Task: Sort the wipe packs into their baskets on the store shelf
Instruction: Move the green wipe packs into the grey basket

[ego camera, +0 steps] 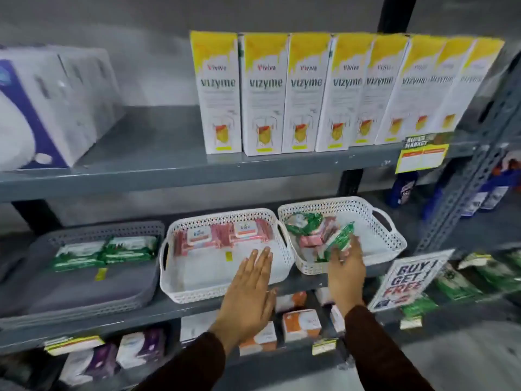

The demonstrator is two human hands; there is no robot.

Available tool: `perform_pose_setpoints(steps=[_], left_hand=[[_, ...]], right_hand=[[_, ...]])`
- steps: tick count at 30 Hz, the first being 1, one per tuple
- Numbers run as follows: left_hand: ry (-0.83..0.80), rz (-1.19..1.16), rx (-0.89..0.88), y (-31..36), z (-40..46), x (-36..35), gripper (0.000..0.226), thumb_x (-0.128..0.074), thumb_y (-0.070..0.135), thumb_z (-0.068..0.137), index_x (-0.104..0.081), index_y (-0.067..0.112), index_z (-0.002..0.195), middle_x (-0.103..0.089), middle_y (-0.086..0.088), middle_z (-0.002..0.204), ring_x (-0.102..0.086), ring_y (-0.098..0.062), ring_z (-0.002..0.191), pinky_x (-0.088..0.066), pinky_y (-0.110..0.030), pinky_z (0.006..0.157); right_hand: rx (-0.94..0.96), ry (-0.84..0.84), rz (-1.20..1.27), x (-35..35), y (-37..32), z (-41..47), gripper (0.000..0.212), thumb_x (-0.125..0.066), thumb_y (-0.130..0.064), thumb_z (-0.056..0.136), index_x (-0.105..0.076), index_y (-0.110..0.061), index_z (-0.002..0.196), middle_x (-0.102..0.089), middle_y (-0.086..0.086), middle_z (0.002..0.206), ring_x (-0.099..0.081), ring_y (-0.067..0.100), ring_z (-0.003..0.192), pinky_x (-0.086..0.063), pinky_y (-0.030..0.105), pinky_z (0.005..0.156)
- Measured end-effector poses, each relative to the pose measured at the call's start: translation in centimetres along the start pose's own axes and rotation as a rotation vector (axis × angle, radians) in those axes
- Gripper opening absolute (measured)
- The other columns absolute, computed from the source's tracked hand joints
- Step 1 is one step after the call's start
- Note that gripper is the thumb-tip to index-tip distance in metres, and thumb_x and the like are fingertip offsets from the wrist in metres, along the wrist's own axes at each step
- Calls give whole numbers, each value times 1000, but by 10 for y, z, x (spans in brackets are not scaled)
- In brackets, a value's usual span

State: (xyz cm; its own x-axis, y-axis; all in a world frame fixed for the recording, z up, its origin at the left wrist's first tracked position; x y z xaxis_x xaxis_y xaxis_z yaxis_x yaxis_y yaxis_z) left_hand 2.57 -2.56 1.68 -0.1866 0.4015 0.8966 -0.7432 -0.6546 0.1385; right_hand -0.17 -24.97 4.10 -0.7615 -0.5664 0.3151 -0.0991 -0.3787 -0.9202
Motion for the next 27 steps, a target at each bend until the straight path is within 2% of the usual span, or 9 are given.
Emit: perform_pose_setpoints(steps=[2, 5, 8, 11, 14, 16, 18, 24, 27], left_hand=[[-36, 16, 65, 2, 9, -17, 68, -30, 38, 102, 3, 11, 155, 0, -6, 164, 8, -18, 150, 5, -35, 121], [-126, 80, 137, 2, 11, -43, 65, -26, 42, 102, -4, 10, 155, -6, -6, 163, -1, -21, 150, -7, -43, 122], [-164, 115, 157, 0, 11, -52, 63, -27, 43, 102, -16, 11, 154, -13, -5, 162, -8, -22, 150, -5, -42, 123], [-176, 99, 185, 1, 8, -56, 60, -25, 45, 103, -17, 15, 155, -15, -2, 162, -7, -20, 150, -5, -41, 123], [-189, 89, 215, 0, 7, -56, 59, -25, 45, 103, -16, 16, 155, -17, -2, 163, -9, -19, 150, -11, -46, 120], [-200, 76, 217, 0, 7, -56, 60, -25, 43, 102, -14, 16, 155, -17, -2, 163, -9, -20, 150, -11, -46, 121], [-213, 75, 203, -2, 7, -56, 60, -26, 42, 102, -14, 17, 155, -16, -1, 163, -10, -20, 150, -11, -45, 121], [-177, 68, 228, -29, -12, -40, 57, -32, 40, 100, -23, 20, 153, -31, 0, 159, -25, -24, 146, -15, -47, 120], [-149, 77, 260, -55, -40, -24, 57, -35, 40, 101, -23, 20, 154, -28, 1, 160, -17, -24, 149, -10, -45, 122]], right_hand=[[-154, 38, 100, 1, 15, 24, 59, -62, -18, 94, -34, -14, 146, -65, 16, 112, -60, 26, 88, -45, 32, 83], [-273, -4, 25, -8, 34, 52, 68, -72, -35, 86, -39, -6, 138, -59, 4, 88, -57, 26, 84, -44, 34, 77], [-318, -73, -65, -18, 41, 72, 40, -78, -40, 78, -60, -4, 82, -61, 11, 73, -58, 27, 72, -48, 38, 69], [-360, -124, -67, -26, 48, 89, 43, -81, -37, 73, -50, -15, 53, -61, 9, 61, -58, 25, 60, -48, 36, 62], [-439, -211, -10, -35, 48, 101, 28, -84, -27, 69, -59, -13, 69, -68, 12, 79, -64, 27, 74, -59, 43, 76], [-502, -251, 5, -41, 49, 106, 35, -83, -23, 69, -62, -5, 91, -68, 17, 101, -66, 32, 95, -57, 50, 88], [-503, -242, -23, -42, 48, 106, 35, -79, -22, 73, -60, -3, 95, -68, 19, 106, -65, 35, 101, -56, 51, 92], [-502, -61, 366, -36, 36, 90, 42, -65, -26, 84, -58, -12, 123, -67, 9, 111, -65, 28, 96, -55, 45, 86], [-516, -184, 599, -56, 13, 75, 38, -58, -29, 84, -56, -32, 122, -66, 1, 111, -65, 24, 97, -57, 48, 78]])
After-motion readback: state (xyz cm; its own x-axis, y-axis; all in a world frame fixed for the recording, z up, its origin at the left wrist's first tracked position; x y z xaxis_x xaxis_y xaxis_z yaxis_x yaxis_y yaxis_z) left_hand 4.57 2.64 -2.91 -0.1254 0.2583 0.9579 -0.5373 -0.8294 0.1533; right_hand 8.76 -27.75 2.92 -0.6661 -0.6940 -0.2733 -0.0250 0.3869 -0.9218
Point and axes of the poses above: each hand's wrist, its own z-axis towards the middle knuckle, its own x-axis out of the back of the hand, y = z × x, the point moved 4 cm from there along z, towards the middle knuckle
